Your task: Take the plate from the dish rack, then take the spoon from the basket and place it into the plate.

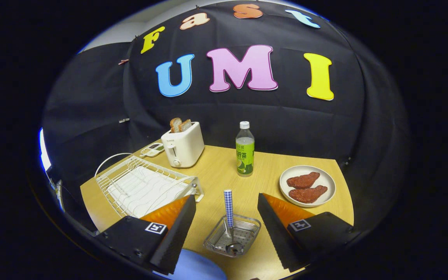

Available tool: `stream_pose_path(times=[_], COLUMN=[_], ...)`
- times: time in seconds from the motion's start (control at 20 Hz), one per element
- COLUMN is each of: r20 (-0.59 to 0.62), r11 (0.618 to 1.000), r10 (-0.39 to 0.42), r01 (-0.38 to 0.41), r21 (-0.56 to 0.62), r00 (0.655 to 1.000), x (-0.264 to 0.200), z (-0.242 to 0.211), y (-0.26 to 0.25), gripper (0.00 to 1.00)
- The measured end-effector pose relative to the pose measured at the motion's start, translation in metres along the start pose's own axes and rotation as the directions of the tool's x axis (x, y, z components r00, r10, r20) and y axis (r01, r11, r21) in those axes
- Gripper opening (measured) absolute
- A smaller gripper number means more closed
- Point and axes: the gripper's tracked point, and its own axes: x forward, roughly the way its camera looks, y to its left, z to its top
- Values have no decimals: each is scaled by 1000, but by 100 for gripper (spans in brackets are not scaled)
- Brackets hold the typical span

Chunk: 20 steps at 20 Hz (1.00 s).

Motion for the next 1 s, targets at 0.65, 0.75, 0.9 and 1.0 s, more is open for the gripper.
stream_pose_path(times=[0.65, 0.75, 0.9, 1.0], r20=[-218, -217, -191, -187], r11=[995, 996, 999, 999], r10=[-12, -2, -24, -13], r01=[33, 21, 30, 20], r21=[94, 86, 28, 32], r00=[976, 976, 981, 982], x=[79, 79, 74, 65], z=[-58, -59, -51, -45], y=[-11, -6, -11, -9], gripper=[27, 20, 15, 12])
